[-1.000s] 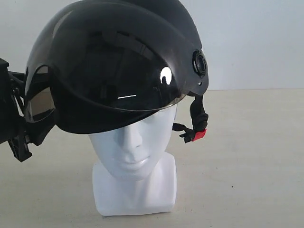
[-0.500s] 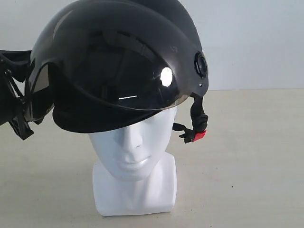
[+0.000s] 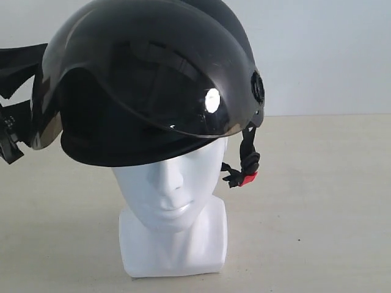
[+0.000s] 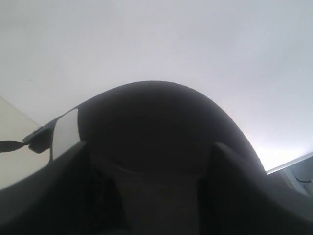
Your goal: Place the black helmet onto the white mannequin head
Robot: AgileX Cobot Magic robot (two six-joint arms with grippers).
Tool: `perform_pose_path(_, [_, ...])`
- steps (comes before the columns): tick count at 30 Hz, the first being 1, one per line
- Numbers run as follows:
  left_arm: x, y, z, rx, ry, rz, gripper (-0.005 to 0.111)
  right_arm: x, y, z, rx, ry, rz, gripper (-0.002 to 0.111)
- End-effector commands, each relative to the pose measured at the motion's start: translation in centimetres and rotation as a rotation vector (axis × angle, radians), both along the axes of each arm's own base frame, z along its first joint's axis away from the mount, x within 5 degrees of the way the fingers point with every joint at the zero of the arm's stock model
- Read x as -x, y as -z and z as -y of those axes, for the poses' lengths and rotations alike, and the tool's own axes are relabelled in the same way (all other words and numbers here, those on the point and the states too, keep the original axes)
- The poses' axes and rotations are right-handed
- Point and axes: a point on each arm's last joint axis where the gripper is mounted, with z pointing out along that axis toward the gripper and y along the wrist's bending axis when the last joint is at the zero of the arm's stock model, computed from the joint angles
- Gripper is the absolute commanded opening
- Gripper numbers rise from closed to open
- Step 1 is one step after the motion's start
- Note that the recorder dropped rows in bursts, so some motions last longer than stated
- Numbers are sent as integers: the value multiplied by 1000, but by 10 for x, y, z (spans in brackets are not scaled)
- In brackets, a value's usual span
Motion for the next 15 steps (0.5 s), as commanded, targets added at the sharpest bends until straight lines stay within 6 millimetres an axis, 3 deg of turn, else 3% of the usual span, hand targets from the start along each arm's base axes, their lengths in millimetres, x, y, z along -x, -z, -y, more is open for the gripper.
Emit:
perform_pose_path(1, [5,-6,1,-21,25,38,65,0,-1,1,12,8,15,0])
perform_pose_path(15, [10,-18,3,34,67,163,65,0,-1,1,12,8,15,0])
